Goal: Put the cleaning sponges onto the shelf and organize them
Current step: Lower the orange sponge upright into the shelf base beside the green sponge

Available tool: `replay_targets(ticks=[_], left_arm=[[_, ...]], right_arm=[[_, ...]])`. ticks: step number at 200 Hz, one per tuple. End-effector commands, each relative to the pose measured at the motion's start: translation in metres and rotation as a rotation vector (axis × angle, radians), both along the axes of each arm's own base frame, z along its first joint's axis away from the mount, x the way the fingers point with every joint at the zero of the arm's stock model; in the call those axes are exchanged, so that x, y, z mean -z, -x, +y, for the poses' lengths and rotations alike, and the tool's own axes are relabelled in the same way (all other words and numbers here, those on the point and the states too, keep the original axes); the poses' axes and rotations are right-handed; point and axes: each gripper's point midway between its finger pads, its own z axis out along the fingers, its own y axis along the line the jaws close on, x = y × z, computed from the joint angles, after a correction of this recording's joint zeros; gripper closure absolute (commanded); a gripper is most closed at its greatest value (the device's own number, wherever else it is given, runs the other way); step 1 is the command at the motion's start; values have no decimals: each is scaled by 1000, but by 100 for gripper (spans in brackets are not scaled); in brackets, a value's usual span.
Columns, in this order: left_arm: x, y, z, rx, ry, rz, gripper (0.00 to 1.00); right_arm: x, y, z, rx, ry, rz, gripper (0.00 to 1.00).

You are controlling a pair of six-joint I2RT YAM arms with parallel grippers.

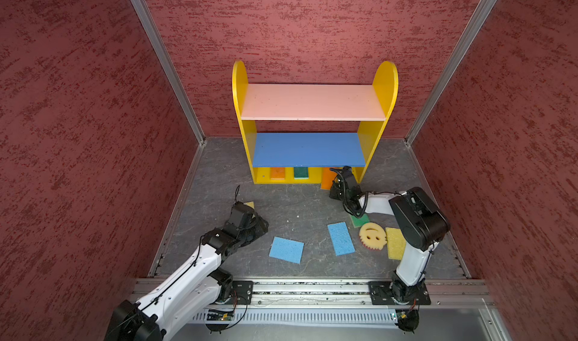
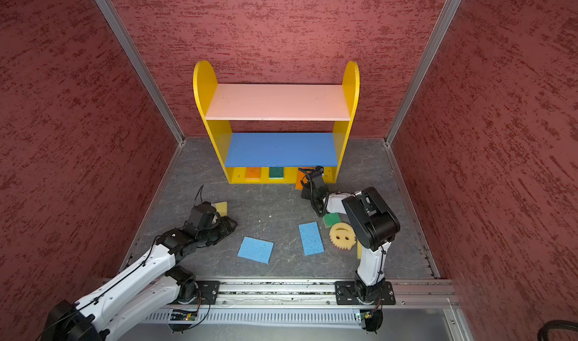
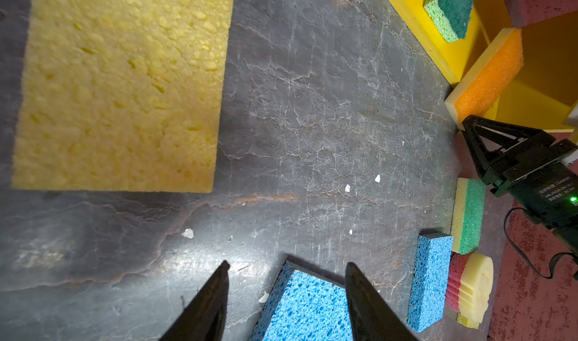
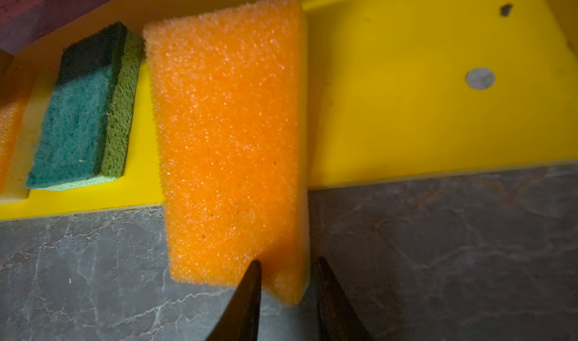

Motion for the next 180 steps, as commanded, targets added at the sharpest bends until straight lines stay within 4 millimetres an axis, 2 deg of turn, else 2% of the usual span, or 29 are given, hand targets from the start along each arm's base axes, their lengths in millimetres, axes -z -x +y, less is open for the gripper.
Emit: replay_targets(ticks=[1, 54, 103, 131, 156, 180], left_arm=[[1, -3, -2, 6, 0, -8, 41], [2, -7, -6, 8, 3, -3, 41], [3, -7, -10, 14, -2, 0, 41], [0, -9, -12, 20, -7, -3, 41], [-3, -10, -13, 23, -11, -7, 41], [-6, -10, -14, 27, -11, -12, 41]], right_arm=[[-3, -8, -3, -8, 28, -29, 70], [-30, -20, 0, -73, 94, -130, 71], [-46, -25, -2, -121, 176, -187, 72], [-66, -26, -2, -121, 167, -245, 71], [-90, -22, -6, -102, 141, -304, 65], [-104, -15, -8, -83, 107, -323, 56]])
